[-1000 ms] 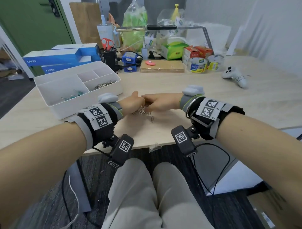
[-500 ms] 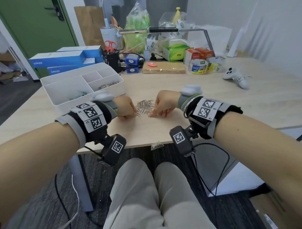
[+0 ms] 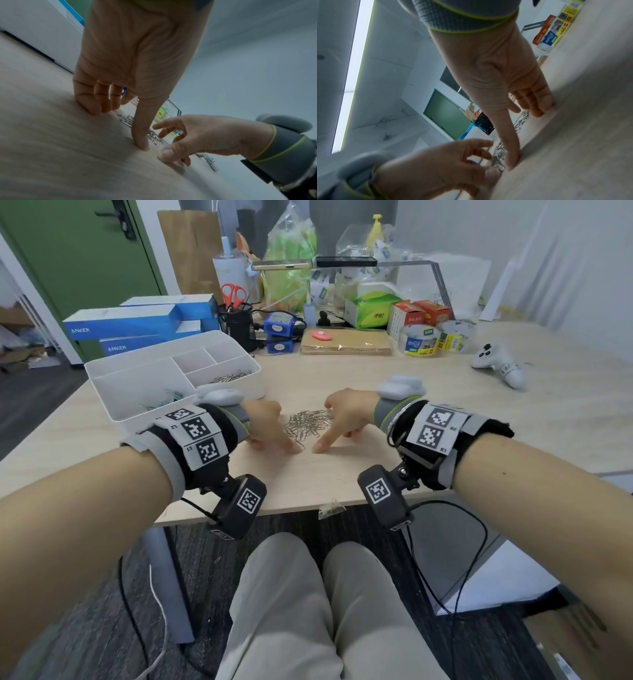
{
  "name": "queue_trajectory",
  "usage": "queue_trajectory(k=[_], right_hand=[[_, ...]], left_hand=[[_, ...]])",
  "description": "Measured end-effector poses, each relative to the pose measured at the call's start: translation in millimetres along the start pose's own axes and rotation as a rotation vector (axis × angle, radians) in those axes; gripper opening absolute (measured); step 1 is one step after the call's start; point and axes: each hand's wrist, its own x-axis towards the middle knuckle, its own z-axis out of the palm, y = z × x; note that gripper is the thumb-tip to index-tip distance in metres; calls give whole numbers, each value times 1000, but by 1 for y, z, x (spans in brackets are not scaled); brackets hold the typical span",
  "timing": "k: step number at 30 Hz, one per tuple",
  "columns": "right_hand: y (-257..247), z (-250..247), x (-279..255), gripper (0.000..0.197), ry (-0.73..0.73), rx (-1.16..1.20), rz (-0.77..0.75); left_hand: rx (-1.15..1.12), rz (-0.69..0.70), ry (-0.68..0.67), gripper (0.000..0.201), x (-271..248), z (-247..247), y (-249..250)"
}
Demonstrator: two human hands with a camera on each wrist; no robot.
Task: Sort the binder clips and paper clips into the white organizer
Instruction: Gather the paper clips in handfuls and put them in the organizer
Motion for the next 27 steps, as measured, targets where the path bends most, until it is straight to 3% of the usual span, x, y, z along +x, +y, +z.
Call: queue_trajectory(k=[5, 12, 18, 24, 27], right_hand=[[-11, 4, 12, 81, 29, 112, -81], [-10, 6, 19, 55, 50, 153, -137], [-4, 3, 20, 64, 72, 141, -93], [-8, 4, 22, 41, 72, 157, -139], [-12, 6, 23, 30, 76, 127, -156]], left_hand=[[40, 63, 21, 45, 7, -2, 14], [-106, 133, -5, 44, 16, -3, 14], [-100, 50, -16, 67, 13, -8, 0], [-81, 110, 25, 41, 15, -2, 11], [-33, 119, 83, 43, 15, 0, 20]])
